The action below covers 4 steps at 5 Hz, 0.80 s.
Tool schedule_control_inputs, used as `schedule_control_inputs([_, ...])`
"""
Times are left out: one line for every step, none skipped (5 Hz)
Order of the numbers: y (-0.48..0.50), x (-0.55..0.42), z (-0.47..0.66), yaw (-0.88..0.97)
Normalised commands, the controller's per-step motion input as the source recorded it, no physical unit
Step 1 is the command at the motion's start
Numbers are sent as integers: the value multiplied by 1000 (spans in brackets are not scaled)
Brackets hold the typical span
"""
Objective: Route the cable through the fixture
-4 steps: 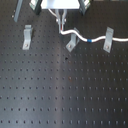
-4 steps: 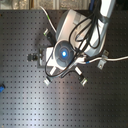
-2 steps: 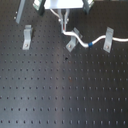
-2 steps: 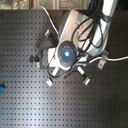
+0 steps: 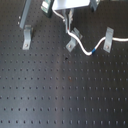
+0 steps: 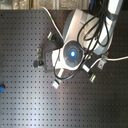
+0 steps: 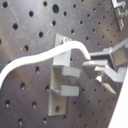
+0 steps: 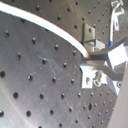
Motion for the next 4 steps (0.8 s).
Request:
schedule_control_inputs([-87,-348,-181,-414])
schedule_control_inputs([-81,-286,-355,-343])
schedule_control_inputs([26,-11,-77,-71])
schedule_control_inputs([-69,33,280,0])
